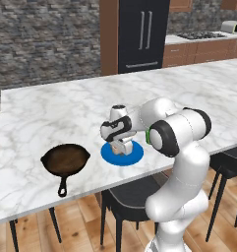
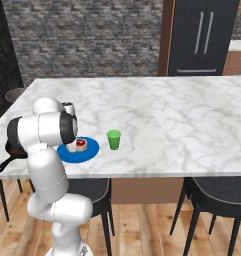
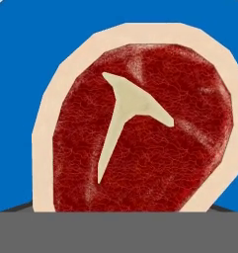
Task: Pick up the pan with the steak in it and place it on the dining table. Then place the steak on the plate.
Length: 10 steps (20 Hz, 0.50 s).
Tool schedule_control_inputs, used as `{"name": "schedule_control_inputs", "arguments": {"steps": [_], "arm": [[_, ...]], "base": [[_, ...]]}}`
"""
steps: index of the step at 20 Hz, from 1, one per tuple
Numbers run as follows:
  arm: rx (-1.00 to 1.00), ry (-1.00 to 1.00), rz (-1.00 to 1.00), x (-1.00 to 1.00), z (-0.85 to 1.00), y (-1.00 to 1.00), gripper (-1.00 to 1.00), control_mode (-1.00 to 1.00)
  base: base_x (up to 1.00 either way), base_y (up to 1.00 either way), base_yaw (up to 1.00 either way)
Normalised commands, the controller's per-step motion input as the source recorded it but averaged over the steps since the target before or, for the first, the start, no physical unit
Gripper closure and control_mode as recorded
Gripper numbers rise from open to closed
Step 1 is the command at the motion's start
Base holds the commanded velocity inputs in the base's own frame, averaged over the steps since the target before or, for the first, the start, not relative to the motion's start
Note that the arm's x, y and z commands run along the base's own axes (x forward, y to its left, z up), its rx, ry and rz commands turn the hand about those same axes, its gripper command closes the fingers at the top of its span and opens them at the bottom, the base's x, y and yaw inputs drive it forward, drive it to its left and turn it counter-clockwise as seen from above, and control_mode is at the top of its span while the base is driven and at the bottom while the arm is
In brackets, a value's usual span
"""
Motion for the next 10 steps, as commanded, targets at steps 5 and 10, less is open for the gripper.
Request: {"name": "schedule_control_inputs", "arguments": {"steps": [5,10], "arm": [[0.02,-0.01,-0.02,0.0,0.07,-0.03,-1.0,-1.0],[0.01,0.0,-0.02,-0.01,0.02,-0.06,-1.0,-1.0]], "base": [[0.0,0.0,0.0],[0.0,0.0,0.0]]}}
